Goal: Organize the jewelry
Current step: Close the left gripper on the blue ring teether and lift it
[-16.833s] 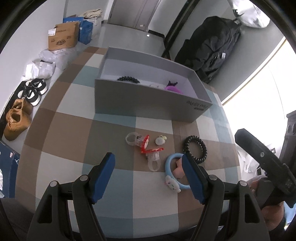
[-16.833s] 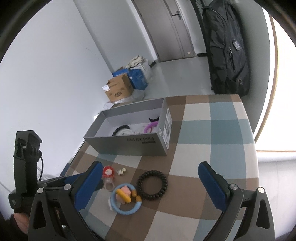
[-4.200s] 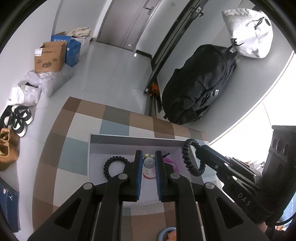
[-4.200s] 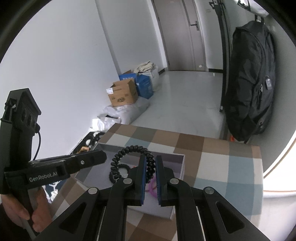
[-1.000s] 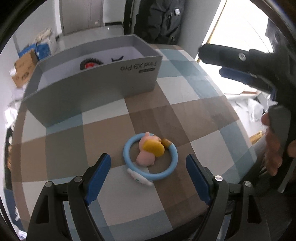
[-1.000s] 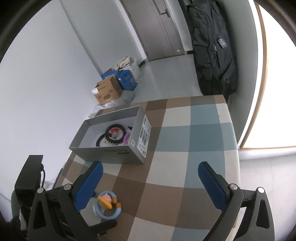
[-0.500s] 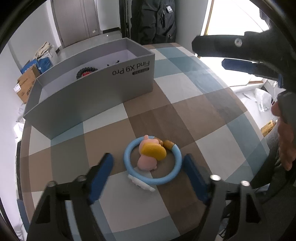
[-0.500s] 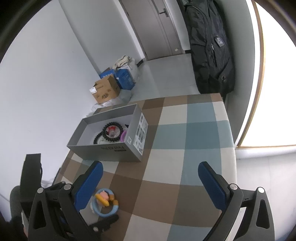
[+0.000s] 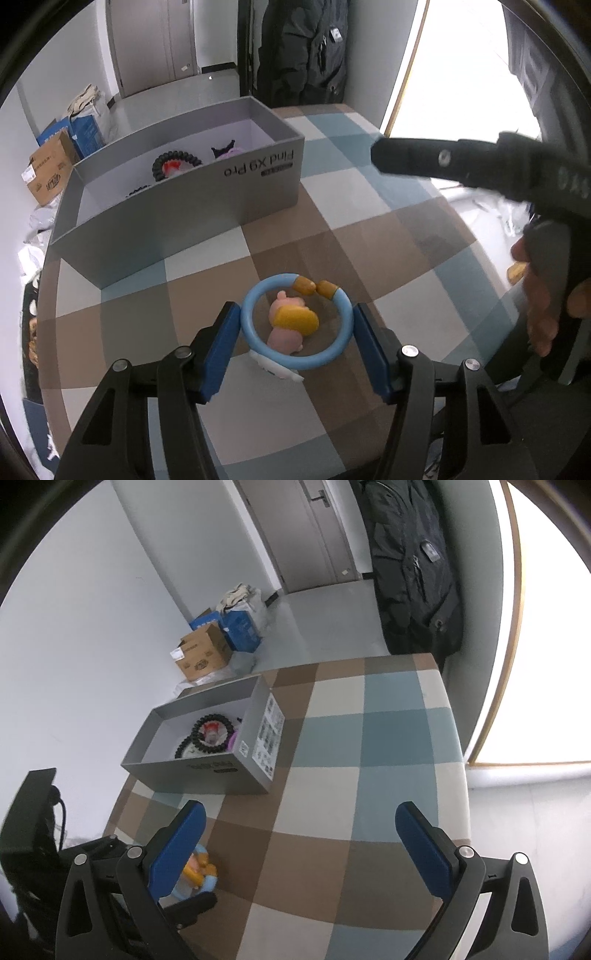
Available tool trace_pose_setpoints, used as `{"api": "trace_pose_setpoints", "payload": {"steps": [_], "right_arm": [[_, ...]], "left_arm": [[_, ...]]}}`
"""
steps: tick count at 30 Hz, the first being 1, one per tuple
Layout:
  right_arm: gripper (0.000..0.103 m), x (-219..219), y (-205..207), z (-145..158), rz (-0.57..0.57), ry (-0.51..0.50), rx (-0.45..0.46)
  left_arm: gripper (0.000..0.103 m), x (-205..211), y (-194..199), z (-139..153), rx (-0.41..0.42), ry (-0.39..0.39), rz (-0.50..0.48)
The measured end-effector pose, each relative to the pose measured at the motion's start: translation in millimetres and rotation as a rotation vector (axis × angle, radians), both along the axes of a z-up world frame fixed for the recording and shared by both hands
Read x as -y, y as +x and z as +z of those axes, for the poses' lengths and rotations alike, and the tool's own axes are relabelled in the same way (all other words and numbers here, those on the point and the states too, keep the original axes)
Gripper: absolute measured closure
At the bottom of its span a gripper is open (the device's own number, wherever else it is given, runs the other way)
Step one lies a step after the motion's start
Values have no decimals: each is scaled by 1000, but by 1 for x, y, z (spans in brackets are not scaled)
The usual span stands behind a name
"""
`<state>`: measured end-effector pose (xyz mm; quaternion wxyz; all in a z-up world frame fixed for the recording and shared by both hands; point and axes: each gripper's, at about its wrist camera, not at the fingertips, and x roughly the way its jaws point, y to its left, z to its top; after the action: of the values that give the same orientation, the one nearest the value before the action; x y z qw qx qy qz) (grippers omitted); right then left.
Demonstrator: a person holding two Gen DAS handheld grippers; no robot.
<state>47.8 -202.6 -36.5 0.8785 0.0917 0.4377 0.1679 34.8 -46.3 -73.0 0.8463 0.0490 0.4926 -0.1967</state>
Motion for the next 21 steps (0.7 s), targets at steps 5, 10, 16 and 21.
{"api": "trace_pose_setpoints", "payload": {"steps": [5,10,16,21], "right_arm": [[0,10,-3,-6,-27,39,-50],[0,9,-9,-6,-28,23,-46],[0,-5,-23,-8,6,6,-64],[2,-23,-37,-11,63,6,-75]], "left_arm": [[46,-6,5,10,8,-77,29],[46,-19,10,30,60,-164,76],[46,-62,17,45,47,-341,235],[46,-96,16,51,58,-439,352]]}}
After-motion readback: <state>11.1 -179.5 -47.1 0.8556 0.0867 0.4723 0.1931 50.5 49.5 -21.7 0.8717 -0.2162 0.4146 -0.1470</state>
